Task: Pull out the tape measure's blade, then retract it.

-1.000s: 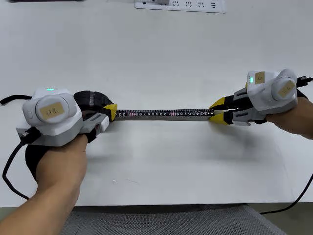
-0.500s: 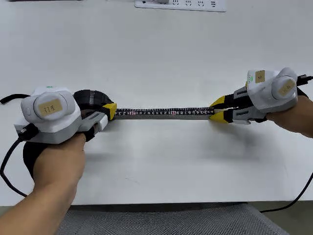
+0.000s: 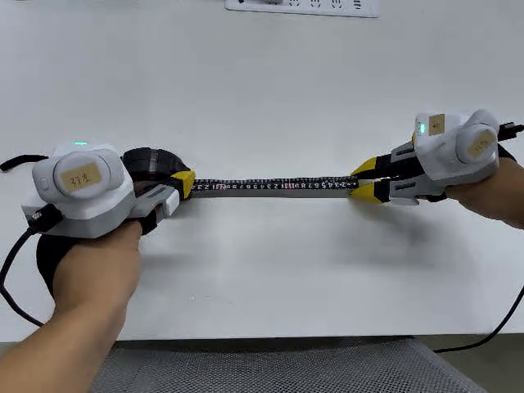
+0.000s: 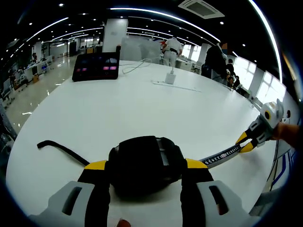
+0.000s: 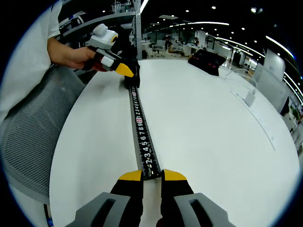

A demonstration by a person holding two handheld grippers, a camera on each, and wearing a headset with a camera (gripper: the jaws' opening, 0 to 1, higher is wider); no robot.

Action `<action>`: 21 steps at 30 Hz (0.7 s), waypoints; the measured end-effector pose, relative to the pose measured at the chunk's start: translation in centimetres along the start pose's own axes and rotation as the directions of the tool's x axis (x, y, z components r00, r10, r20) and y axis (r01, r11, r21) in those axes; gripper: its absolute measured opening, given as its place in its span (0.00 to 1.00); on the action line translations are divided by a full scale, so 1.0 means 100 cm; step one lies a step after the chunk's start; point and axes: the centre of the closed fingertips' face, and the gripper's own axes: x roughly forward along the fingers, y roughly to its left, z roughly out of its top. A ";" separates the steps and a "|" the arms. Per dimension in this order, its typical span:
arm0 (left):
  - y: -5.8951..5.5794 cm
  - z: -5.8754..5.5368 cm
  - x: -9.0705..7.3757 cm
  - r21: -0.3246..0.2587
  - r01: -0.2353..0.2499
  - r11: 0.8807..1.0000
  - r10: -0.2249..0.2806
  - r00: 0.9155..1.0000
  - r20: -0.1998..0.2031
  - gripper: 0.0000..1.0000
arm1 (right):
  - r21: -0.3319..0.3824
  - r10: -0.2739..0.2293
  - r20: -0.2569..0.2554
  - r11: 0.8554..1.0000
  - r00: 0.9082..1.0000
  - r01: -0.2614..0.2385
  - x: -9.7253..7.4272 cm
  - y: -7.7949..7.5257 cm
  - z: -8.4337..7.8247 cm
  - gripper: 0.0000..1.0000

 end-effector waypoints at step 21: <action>0.000 0.000 0.000 -0.013 0.010 1.000 -0.010 1.000 0.003 0.56 | -0.007 0.010 0.041 1.000 0.999 -0.010 0.013 0.005 0.017 0.09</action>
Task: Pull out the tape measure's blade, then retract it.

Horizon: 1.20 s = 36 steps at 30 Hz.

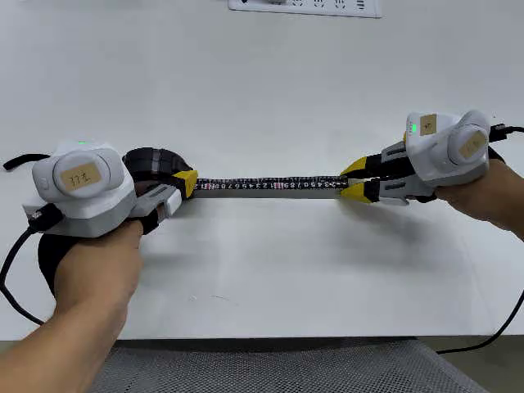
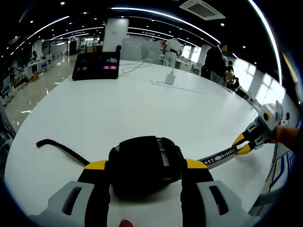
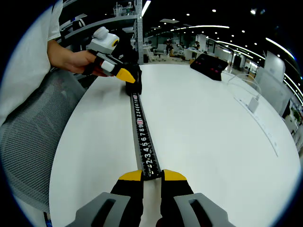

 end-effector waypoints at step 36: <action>0.001 0.001 -0.001 -0.023 0.015 1.000 -0.015 1.000 0.001 0.56 | 0.009 0.033 0.066 0.999 0.997 -0.034 0.036 0.006 0.033 0.09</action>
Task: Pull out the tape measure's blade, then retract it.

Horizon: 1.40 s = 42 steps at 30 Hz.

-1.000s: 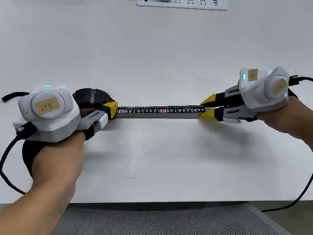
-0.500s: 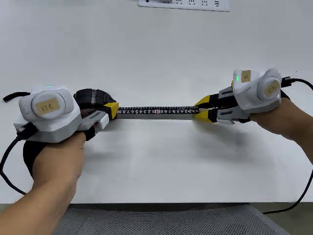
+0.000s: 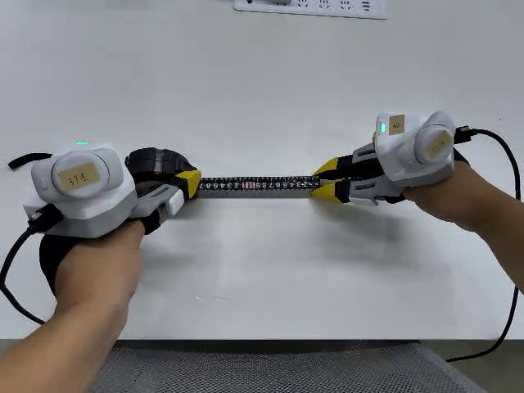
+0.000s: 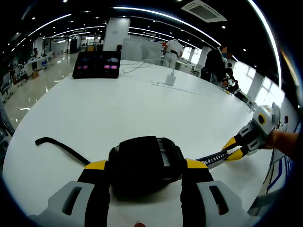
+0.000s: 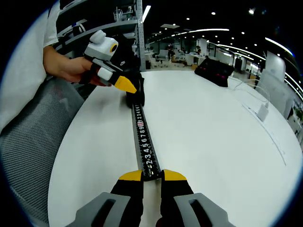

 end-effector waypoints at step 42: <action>0.000 0.000 0.000 -0.022 0.012 1.000 -0.011 1.000 0.004 0.56 | -0.009 0.050 0.079 0.999 0.996 -0.049 0.056 0.014 0.054 0.09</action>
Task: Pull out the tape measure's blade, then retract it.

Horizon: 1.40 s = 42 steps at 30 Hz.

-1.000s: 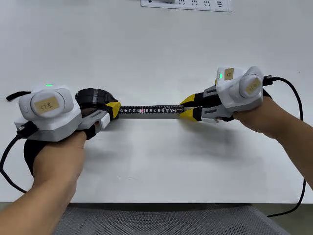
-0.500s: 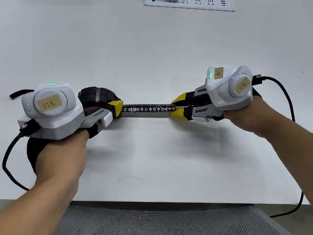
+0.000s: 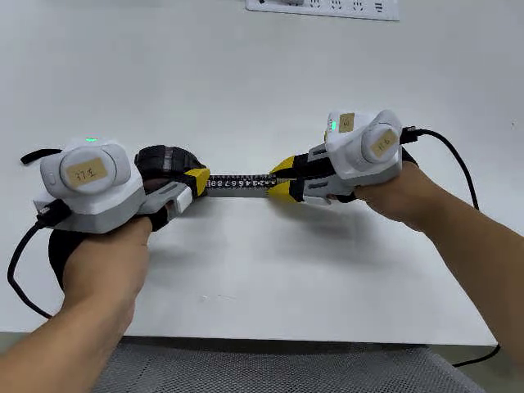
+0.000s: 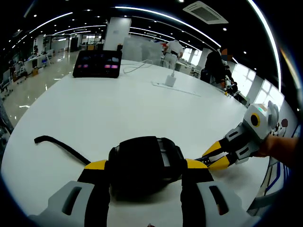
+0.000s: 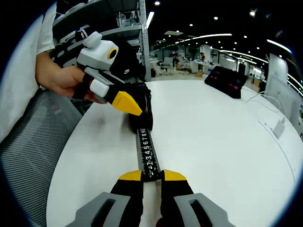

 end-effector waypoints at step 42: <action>0.000 0.000 -0.001 -0.011 0.002 1.000 -0.002 1.000 0.002 0.56 | 0.028 0.035 0.093 0.999 0.995 -0.038 0.057 0.010 0.042 0.10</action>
